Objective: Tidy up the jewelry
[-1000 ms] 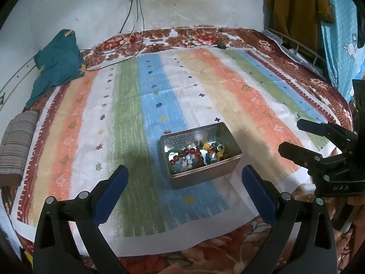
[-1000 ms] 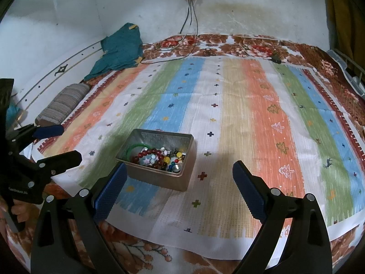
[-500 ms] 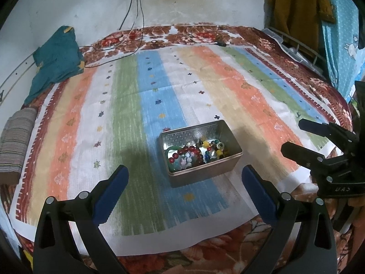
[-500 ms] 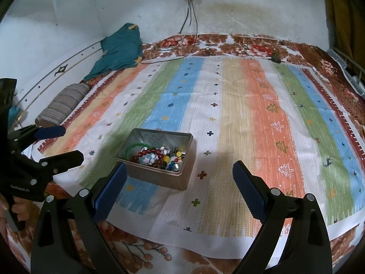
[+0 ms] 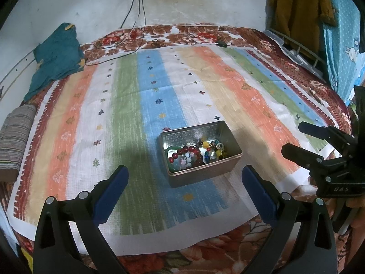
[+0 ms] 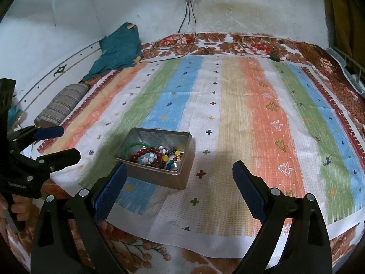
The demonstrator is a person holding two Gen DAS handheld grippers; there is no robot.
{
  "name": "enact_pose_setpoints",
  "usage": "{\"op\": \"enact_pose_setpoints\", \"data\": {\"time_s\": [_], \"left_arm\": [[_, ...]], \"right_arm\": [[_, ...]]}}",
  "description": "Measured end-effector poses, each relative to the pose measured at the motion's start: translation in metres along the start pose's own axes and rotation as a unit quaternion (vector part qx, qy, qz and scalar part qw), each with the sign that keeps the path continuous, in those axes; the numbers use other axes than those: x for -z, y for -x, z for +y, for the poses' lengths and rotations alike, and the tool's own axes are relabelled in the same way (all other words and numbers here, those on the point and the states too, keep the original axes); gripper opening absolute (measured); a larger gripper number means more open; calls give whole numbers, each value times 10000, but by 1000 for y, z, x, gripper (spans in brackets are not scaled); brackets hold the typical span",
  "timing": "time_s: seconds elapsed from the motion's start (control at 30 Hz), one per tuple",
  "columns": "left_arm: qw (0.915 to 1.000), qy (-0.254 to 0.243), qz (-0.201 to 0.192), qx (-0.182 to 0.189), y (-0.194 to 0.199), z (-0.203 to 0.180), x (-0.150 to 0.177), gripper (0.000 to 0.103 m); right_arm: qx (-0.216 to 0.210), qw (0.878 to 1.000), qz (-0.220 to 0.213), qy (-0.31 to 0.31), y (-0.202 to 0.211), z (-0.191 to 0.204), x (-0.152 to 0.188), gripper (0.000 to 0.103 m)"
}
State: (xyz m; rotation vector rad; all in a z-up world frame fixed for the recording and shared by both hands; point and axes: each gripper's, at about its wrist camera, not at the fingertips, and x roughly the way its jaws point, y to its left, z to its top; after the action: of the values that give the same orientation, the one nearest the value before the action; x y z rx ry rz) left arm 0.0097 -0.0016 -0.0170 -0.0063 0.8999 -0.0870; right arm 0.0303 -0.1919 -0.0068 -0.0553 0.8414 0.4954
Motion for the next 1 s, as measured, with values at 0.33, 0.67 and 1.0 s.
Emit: {"op": "enact_pose_setpoints", "data": {"time_s": [0.33,0.67,1.0], "left_arm": [[10000,33,6,42,0,-2,0,97],[10000,17,-6,85,0,-3,1,97],[9999,-118,61,36,-4,-11,6,97]], "right_arm": [[-5,10000,7,1,0,-1,0,94],[1,10000,27,3,-1,-2,1,94],[14,10000,14,6,-2,-4,2,95]]}}
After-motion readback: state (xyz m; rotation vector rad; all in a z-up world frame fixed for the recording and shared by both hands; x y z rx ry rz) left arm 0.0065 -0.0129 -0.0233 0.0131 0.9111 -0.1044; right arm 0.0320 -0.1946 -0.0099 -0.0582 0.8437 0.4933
